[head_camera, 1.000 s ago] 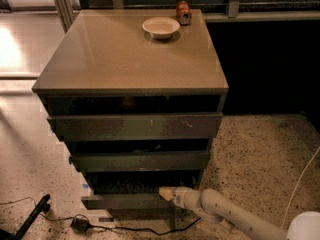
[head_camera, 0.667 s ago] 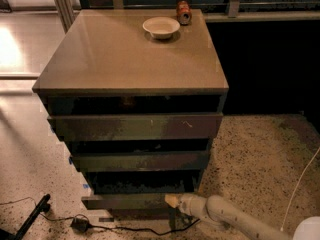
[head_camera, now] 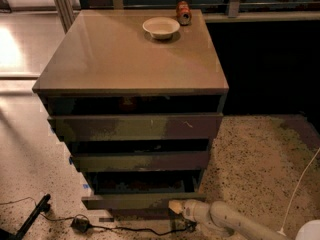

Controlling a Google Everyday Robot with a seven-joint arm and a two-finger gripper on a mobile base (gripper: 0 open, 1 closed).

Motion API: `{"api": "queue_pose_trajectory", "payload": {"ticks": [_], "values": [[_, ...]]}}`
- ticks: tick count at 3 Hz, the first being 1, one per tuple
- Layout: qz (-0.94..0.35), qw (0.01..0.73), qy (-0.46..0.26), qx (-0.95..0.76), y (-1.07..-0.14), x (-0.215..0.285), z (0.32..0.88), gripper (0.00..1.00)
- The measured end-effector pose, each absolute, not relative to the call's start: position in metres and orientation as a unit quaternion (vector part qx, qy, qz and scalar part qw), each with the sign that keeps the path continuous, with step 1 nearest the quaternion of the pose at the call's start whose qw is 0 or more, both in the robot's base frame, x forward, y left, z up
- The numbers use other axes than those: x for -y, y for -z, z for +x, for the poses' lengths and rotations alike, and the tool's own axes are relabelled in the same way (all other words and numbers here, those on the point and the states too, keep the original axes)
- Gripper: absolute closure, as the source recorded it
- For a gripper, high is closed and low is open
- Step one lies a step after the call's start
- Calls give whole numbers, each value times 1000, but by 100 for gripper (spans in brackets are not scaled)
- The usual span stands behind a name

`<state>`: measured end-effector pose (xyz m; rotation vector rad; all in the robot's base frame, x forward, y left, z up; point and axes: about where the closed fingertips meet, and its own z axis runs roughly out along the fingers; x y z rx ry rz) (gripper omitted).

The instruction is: Close bottom drawer

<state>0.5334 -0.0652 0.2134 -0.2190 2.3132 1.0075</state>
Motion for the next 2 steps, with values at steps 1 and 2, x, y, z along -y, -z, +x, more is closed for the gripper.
{"api": "queue_pose_trajectory", "payload": {"ticks": [1,2], "values": [[-87,313,-381,-866,-219,63,536,100],[-86,306,-385,-867,-205,52,541,100]]}}
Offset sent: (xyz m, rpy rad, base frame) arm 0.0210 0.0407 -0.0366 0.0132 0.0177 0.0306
